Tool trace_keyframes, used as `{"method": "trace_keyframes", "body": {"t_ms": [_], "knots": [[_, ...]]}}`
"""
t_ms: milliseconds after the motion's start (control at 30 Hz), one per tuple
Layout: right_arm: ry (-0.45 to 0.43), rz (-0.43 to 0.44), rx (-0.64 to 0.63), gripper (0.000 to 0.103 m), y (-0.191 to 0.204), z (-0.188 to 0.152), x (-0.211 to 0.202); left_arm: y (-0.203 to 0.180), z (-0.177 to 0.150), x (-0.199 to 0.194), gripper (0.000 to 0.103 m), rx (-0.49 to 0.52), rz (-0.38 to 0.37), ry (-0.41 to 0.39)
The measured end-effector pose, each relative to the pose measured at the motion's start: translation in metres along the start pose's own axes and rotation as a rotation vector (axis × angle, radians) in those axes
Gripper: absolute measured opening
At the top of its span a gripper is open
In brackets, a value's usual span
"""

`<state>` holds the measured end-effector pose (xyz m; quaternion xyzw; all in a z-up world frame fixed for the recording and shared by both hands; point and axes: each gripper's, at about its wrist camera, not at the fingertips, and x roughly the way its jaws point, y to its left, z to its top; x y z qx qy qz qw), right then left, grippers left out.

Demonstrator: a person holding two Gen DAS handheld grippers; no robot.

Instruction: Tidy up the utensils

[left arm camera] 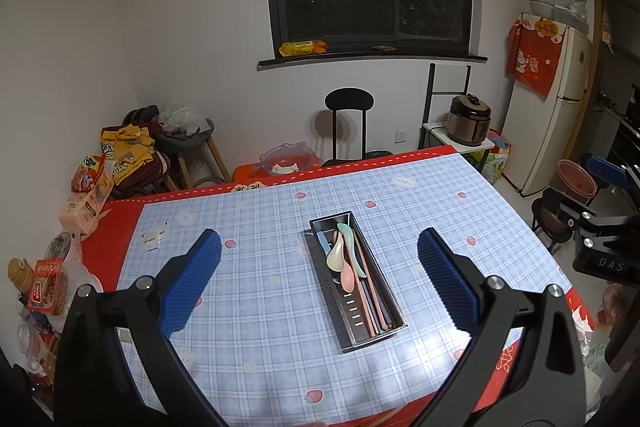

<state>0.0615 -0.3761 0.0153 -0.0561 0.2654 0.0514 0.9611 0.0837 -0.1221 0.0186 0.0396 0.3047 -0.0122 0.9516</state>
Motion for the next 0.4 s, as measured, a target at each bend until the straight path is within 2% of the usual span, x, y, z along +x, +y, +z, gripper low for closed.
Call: {"method": "trace_keyframes", "body": {"t_ms": [400], "knots": [[0.012, 0.000, 0.008, 0.097, -0.0006, -0.0002, 0.0044, 0.0055, -0.0004, 0.0072, 0.097, -0.015, -0.014, 0.030]]}}
